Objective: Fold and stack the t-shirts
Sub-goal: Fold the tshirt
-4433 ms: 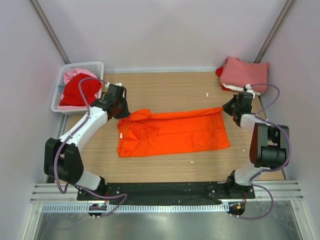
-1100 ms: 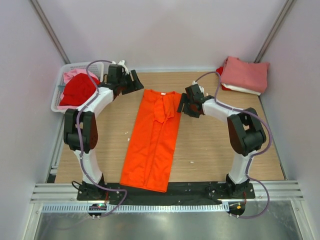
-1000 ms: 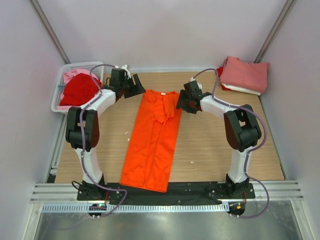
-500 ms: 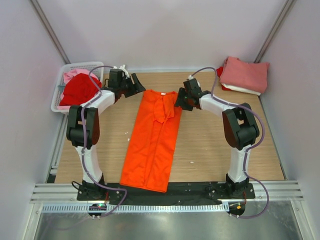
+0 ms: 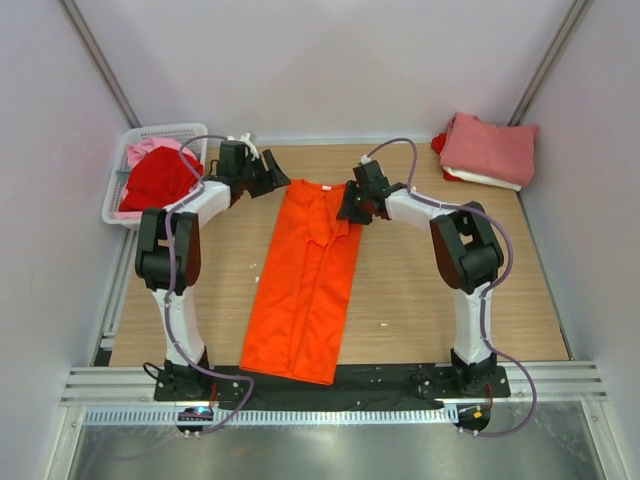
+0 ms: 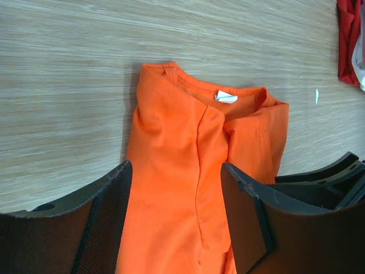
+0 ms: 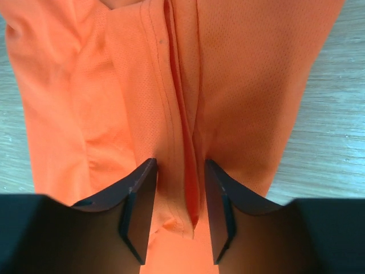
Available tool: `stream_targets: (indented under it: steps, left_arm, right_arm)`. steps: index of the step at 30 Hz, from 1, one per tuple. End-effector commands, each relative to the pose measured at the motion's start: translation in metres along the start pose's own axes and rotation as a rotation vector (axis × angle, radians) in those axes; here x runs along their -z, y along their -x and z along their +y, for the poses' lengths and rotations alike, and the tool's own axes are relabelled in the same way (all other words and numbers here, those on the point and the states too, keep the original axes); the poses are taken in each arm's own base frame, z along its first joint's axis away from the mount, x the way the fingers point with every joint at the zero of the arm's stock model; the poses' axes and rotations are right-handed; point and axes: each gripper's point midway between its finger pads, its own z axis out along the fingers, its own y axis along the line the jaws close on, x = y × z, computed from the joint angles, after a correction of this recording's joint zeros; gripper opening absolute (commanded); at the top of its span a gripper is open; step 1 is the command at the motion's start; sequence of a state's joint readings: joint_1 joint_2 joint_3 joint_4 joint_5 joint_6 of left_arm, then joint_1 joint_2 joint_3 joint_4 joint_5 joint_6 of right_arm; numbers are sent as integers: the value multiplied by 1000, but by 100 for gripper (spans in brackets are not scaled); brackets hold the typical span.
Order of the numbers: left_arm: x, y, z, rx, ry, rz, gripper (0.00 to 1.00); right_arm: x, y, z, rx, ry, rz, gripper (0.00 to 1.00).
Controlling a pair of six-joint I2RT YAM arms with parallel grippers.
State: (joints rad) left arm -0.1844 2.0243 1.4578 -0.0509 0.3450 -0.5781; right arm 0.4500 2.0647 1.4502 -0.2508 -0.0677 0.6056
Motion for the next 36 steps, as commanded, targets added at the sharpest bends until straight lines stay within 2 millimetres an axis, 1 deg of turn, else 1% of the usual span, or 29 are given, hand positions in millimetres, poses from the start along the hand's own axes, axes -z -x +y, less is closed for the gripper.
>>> stream_targets:
  steps: [1, 3, 4, 5, 6, 7, 8, 9, 12, 13, 14, 15, 18, 19, 20, 21, 23, 24, 25, 26, 27, 28, 29, 30, 31, 32, 34, 35, 36]
  left_arm:
    - [-1, 8, -3, 6, -35, -25, 64]
    - [-1, 9, -2, 8, -35, -25, 64]
    - [-1, 9, -3, 10, -36, -24, 64]
    - [-1, 9, -2, 11, -35, -25, 64]
    - [-1, 8, -1, 11, -35, -24, 64]
    - [-1, 9, -1, 11, -33, -24, 64]
    - [-1, 9, 0, 13, -32, -24, 64]
    - [-1, 9, 1, 13, -32, -24, 64]
    - [0, 8, 7, 25, -22, -22, 64]
    - [1, 8, 9, 30, -19, -22, 64]
    - [1, 9, 13, 37, -17, -23, 64]
    - [2, 9, 15, 46, -13, -22, 64]
    - [4, 8, 22, 71, -8, -17, 64]
    - [4, 9, 23, 75, -9, -17, 64]
    - [6, 9, 25, 82, -9, -17, 63]
    - [5, 12, 24, 80, -18, -32, 64]
    - [6, 13, 23, 79, -23, -37, 63]
    - [7, 11, 24, 82, -20, -36, 64]
    - [8, 13, 22, 77, -25, -41, 63]
    - [9, 14, 21, 77, -28, -42, 63]
    - [10, 14, 21, 77, -26, -45, 64]
    - [11, 14, 21, 78, -25, -47, 63]
    - [10, 13, 22, 79, -25, -46, 63]
    - [11, 14, 21, 79, -27, -48, 63]
    - [11, 13, 21, 80, -26, -48, 63]
    - [11, 13, 21, 82, -29, -47, 63]
    - [10, 12, 21, 84, -28, -45, 64]
    - [10, 12, 21, 85, -29, -45, 64]
    - [10, 12, 21, 84, -29, -45, 63]
  right_arm:
    - [4, 18, 24, -3, 59, -43, 44]
    - [5, 19, 32, 12, 64, -50, 42]
    - [5, 17, 40, 31, 66, -54, 43]
    - [5, 12, 43, 49, 52, -39, 43]
    - [1, 8, 46, 76, 42, -29, 43]
    - [4, 10, 64, 107, 54, -44, 43]
    - [4, 6, 67, 120, 43, -30, 42]
    - [4, 9, 77, 137, 54, -40, 42]
    - [6, -2, 98, 170, 77, -25, 42]
    - [5, -3, 107, 178, 95, -25, 43]
    - [5, -8, 112, 185, 111, -4, 43]
    - [7, -10, 123, 196, 136, 2, 45]
    - [9, -22, 137, 221, 200, 48, 50]
    - [11, -23, 140, 232, 211, 50, 52]
    - [16, -19, 141, 234, 216, 40, 53]
    - [17, -18, 137, 239, 198, 27, 53]
    - [25, -8, 133, 257, 169, -19, 56]
    - [35, 1, 126, 253, 135, -61, 59]
    - [39, 8, 120, 242, 130, -72, 61]
    - [42, 18, 109, 221, 90, -106, 61]
    - [48, 21, 98, 202, 72, -113, 62]
    - [49, 31, 80, 169, 49, -123, 62]
    - [52, 36, 72, 150, 40, -133, 62]
    - [53, 34, 57, 131, 13, -128, 62]
    - [54, 39, 43, 116, -18, -137, 63]
    - [53, 39, 22, 93, -55, -131, 63]
    - [57, 46, 5, 69, -76, -146, 63]
    - [57, 50, -8, 56, -94, -147, 63]
    - [55, 47, -16, 54, -101, -138, 63]
